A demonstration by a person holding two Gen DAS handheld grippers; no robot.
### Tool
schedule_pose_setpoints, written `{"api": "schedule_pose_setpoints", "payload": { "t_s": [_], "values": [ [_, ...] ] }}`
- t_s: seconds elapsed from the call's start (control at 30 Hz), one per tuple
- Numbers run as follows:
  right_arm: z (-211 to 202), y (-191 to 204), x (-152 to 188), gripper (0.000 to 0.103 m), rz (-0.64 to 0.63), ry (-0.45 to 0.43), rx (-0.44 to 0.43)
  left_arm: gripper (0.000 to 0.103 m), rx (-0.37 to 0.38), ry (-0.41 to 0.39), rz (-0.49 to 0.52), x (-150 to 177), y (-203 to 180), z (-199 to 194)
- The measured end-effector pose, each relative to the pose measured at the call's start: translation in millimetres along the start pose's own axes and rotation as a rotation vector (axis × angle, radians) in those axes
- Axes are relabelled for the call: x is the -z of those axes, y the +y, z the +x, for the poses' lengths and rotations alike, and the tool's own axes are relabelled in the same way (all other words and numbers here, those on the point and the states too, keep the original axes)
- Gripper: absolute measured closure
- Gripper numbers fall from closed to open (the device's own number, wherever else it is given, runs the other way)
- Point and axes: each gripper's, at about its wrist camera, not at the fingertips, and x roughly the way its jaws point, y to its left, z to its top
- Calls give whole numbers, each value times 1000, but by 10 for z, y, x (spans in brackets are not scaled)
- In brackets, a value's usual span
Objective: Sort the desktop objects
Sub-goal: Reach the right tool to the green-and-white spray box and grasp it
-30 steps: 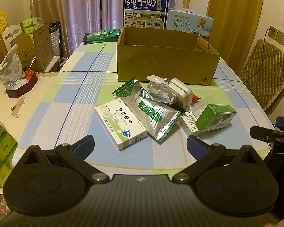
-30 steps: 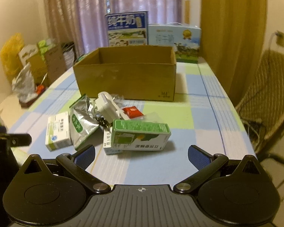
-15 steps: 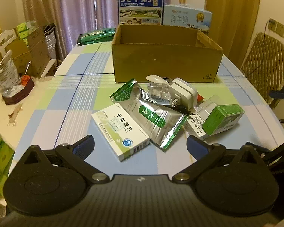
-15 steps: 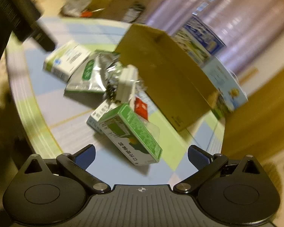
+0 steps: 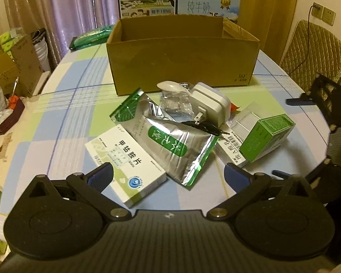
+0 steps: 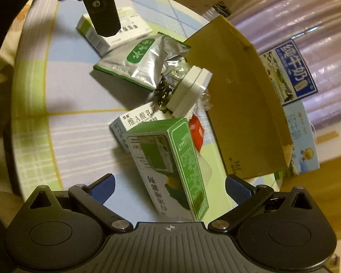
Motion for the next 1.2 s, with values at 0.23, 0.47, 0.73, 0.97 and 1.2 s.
{"api": "schedule_pose_setpoints", "payload": {
  "t_s": [0.23, 0.47, 0.73, 0.97, 1.2],
  "values": [
    [115, -336, 0, 2, 190, -37, 60, 1, 9, 19, -12, -6, 28, 117],
    [202, -658, 26, 2, 372, -18, 122, 1, 17, 30, -21, 13, 38, 169],
    [87, -792, 108, 2, 474, -32, 57, 1, 17, 26, -18, -27, 23, 190],
    [229, -513, 42, 9, 296, -23, 25, 1, 22, 32, -18, -22, -11, 222],
    [469, -591, 74, 40, 291, 6, -43, 1, 2, 40, -23, -21, 63, 266]
  ]
}}
